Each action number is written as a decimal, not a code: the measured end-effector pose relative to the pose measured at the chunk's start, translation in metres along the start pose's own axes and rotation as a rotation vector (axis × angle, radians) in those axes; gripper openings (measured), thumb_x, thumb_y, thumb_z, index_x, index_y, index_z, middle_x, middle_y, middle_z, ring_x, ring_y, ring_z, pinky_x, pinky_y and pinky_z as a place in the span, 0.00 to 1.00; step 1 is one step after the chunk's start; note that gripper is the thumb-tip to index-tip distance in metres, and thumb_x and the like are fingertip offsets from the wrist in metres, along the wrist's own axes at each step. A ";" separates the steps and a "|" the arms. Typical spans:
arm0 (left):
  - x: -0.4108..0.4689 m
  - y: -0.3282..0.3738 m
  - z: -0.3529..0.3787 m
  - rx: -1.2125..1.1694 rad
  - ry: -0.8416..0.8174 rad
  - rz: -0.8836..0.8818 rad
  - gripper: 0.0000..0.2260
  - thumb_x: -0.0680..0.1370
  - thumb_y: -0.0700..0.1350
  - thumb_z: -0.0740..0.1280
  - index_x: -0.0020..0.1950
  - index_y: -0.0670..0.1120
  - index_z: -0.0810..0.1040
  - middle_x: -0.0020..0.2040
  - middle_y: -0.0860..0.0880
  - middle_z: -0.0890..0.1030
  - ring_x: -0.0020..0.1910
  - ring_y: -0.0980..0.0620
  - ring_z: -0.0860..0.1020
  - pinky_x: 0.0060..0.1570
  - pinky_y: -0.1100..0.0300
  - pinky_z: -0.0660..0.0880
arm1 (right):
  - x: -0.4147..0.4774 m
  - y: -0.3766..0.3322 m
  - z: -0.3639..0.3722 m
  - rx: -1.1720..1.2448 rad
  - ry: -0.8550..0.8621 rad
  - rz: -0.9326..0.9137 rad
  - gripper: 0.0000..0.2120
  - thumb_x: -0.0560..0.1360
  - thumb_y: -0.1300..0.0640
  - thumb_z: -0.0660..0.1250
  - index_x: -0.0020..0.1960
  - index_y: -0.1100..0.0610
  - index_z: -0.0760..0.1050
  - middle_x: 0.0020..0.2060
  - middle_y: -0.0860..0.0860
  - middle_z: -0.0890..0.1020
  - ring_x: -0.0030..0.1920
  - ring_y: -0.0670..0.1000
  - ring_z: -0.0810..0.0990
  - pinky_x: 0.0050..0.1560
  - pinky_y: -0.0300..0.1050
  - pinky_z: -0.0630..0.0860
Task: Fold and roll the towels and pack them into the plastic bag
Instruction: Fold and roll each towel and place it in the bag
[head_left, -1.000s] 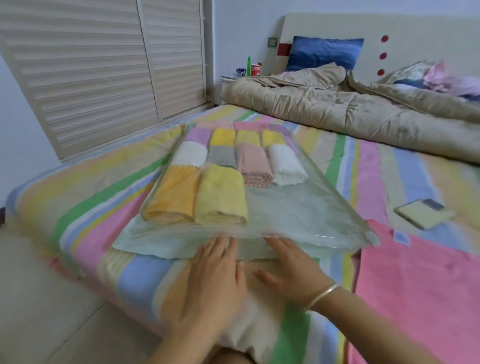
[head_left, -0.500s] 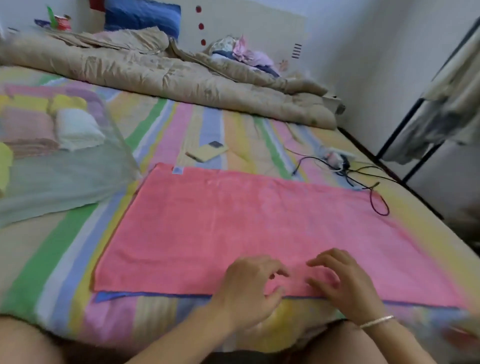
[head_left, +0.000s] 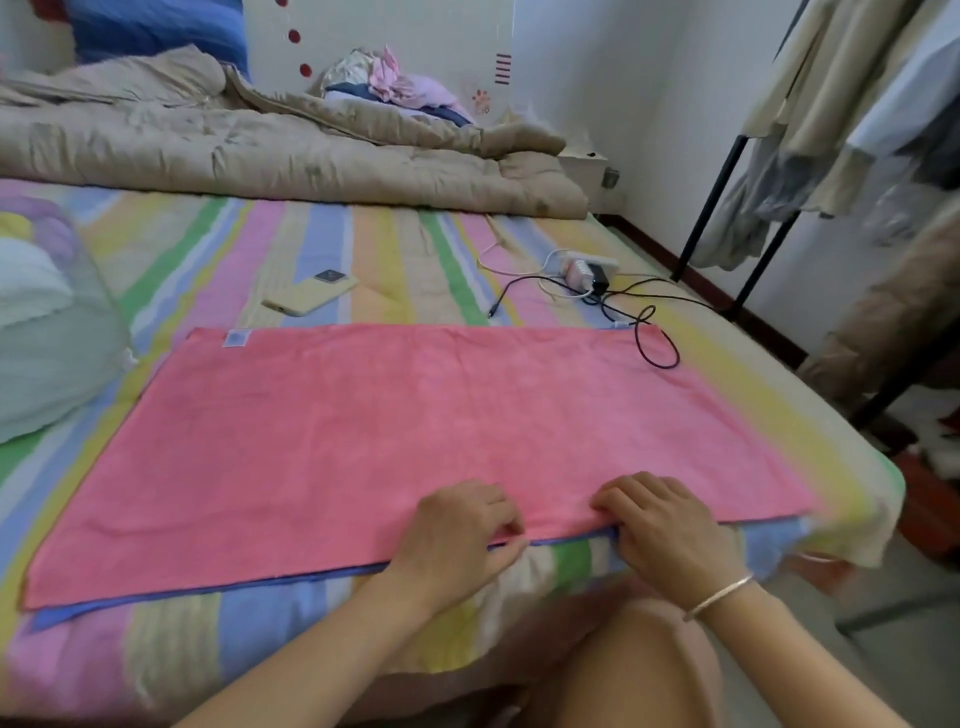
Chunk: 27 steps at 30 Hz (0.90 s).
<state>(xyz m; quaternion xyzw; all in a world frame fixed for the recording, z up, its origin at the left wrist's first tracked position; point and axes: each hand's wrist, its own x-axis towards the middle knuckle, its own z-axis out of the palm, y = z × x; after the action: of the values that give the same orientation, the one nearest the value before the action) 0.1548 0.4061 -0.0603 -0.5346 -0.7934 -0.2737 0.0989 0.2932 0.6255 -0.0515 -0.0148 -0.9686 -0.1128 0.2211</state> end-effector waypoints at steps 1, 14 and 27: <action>0.000 -0.001 0.000 -0.011 -0.004 -0.007 0.09 0.71 0.57 0.66 0.38 0.54 0.79 0.37 0.57 0.79 0.37 0.57 0.77 0.33 0.62 0.72 | -0.002 0.003 0.002 -0.022 -0.003 0.015 0.15 0.61 0.56 0.59 0.44 0.51 0.79 0.41 0.46 0.81 0.41 0.54 0.80 0.41 0.46 0.68; 0.003 0.000 0.001 -0.234 -0.017 -0.236 0.08 0.71 0.54 0.66 0.38 0.52 0.81 0.36 0.58 0.81 0.37 0.59 0.77 0.38 0.62 0.74 | -0.002 0.009 -0.012 -0.161 -0.008 0.759 0.05 0.69 0.58 0.74 0.40 0.56 0.78 0.22 0.59 0.75 0.23 0.61 0.77 0.25 0.46 0.70; 0.016 -0.051 -0.074 -1.132 0.149 -1.113 0.11 0.83 0.42 0.56 0.55 0.43 0.77 0.46 0.45 0.82 0.37 0.50 0.81 0.31 0.61 0.79 | 0.099 -0.113 -0.022 0.470 0.007 -0.334 0.09 0.75 0.57 0.61 0.52 0.55 0.78 0.51 0.49 0.81 0.53 0.53 0.78 0.51 0.48 0.75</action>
<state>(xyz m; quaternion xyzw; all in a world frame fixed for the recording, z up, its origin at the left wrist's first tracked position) 0.0925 0.3643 -0.0083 -0.0093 -0.6755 -0.6796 -0.2860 0.2047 0.5083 -0.0137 0.1971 -0.9564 0.0799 0.1999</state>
